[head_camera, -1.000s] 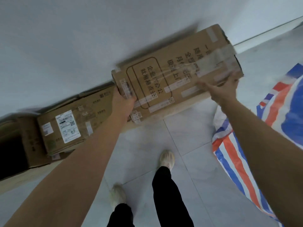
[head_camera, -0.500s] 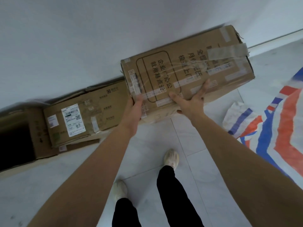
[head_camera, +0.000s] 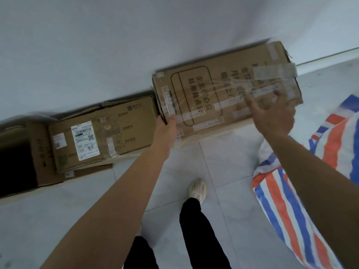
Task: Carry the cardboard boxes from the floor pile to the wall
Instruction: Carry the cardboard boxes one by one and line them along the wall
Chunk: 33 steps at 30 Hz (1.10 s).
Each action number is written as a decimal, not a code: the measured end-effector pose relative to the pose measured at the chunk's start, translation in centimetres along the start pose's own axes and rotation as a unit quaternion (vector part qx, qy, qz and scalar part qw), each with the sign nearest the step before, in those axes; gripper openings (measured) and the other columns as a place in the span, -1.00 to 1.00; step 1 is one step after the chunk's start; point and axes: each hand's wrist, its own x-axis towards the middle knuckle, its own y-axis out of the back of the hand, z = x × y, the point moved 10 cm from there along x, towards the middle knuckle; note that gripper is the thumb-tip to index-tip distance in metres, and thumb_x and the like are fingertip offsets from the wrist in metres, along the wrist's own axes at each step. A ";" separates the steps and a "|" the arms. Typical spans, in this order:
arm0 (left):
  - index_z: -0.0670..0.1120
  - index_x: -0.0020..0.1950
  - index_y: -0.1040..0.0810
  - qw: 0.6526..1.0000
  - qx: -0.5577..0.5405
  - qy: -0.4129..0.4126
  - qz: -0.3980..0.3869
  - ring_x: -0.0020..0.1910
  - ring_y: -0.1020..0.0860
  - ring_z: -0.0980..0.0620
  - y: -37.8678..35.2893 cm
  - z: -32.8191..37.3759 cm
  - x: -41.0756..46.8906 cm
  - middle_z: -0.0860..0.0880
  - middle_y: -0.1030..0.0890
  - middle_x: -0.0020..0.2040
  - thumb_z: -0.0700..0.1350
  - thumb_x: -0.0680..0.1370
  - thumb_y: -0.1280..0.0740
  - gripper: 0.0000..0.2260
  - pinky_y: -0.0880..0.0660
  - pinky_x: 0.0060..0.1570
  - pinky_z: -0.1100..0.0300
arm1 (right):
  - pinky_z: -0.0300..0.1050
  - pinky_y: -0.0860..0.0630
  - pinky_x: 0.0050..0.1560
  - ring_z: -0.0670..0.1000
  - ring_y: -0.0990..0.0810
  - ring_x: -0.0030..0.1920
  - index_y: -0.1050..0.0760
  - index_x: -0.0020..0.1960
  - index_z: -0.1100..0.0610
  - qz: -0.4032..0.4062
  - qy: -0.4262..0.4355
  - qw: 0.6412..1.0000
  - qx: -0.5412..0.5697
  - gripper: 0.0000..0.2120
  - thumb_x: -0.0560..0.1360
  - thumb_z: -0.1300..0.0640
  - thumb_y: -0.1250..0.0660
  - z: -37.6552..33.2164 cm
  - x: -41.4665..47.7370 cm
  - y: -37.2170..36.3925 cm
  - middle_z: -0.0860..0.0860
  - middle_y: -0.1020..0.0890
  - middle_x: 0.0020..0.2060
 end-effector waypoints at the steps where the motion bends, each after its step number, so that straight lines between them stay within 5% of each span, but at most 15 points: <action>1: -0.03 0.46 -0.31 1.000 0.001 0.003 0.017 0.32 -0.47 -0.16 0.1 -0.2 0.2 -0.14 -0.49 0.35 0.03 0.69 -0.14 -0.64 -0.42 0.29 -0.07 | 0.28 -0.32 0.38 0.30 -0.29 0.46 -0.13 0.56 0.03 0.009 -0.023 1.000 -0.016 0.06 0.29 -0.57 -0.31 1.0 2.1 1.0 0.24 -0.29 0.47; 4: -0.03 0.42 -0.33 0.998 -0.018 0.021 0.048 0.27 -0.50 -0.24 0.1 -0.5 1.2 -0.23 -0.50 0.32 -0.03 0.68 -0.15 -0.69 -0.46 0.24 -0.15 | 0.36 -0.03 0.53 0.30 0.03 0.59 0.17 0.64 -0.01 -0.089 -0.070 0.993 -0.015 0.38 0.10 -0.59 -0.41 3.4 7.0 0.4 0.18 0.03 0.61; 7: -0.04 0.38 -0.36 0.994 -0.050 0.024 0.092 0.03 -0.55 -0.05 0.7 -0.4 1.5 -0.08 -0.57 0.15 0.04 0.66 -0.18 -0.68 -0.52 0.05 0.04 | 0.27 -0.13 0.55 0.23 -0.12 0.57 0.15 0.64 0.07 -0.109 -0.064 0.990 0.056 0.52 -0.03 -0.64 -0.41 3.4 7.8 -1.4 0.15 -0.06 0.58; 12: -0.03 0.31 -0.43 0.982 -0.036 0.026 0.183 0.10 -0.55 -0.10 3.7 -0.9 1.4 -0.05 -0.57 0.13 0.23 0.59 -0.22 -0.57 -0.51 0.19 -0.10 | 0.25 -0.05 0.56 0.23 -0.09 0.57 0.10 0.63 0.15 -0.052 -0.033 0.997 0.042 0.37 0.15 -0.56 -0.44 1.4 6.2 -2.9 0.18 -0.09 0.56; 17: -0.04 0.33 -0.44 0.970 -0.029 0.038 0.239 0.08 -0.50 -0.06 5.6 -0.8 1.0 0.00 -0.53 0.07 0.22 0.60 -0.20 -0.57 -0.47 0.15 0.01 | 0.26 0.00 0.56 0.26 -0.08 0.55 0.10 0.62 0.16 -0.061 -0.022 0.996 0.056 0.36 0.15 -0.57 -0.40 0.0 4.9 -4.7 0.20 -0.07 0.54; 21: -0.05 0.32 -0.44 0.957 0.009 0.031 0.287 0.09 -0.54 -0.10 7.3 -0.6 0.8 -0.06 -0.57 0.14 0.17 0.57 -0.23 -0.58 -0.51 0.18 -0.09 | 0.24 0.08 0.57 0.30 0.00 0.56 0.16 0.62 0.18 -0.077 -0.017 0.995 0.064 0.34 0.22 -0.53 -0.42 -0.9 3.5 -5.7 0.23 0.02 0.56; 29: -0.13 0.36 -0.39 0.961 0.119 0.014 0.247 0.14 -0.53 -0.16 6.7 1.5 0.1 -0.13 -0.54 0.20 0.22 0.56 -0.25 -0.47 -0.52 0.19 -0.12 | 0.34 -0.01 0.53 0.44 0.21 0.55 0.28 0.63 0.12 -0.158 -0.046 0.986 -0.004 0.26 0.32 -0.54 -0.31 -1.4 3.1 -4.0 0.18 0.29 0.60; 33: -0.15 0.33 -0.43 0.908 0.316 -0.157 0.225 0.21 -0.46 -0.16 7.0 8.6 -4.4 -0.15 -0.51 0.22 0.05 0.66 -0.12 -0.64 -0.41 0.15 0.00 | 0.32 0.03 0.56 0.32 0.17 0.59 0.10 0.64 0.14 -0.151 0.053 0.987 0.006 0.08 0.43 -0.47 -0.28 -6.6 -1.2 -0.5 0.22 0.16 0.61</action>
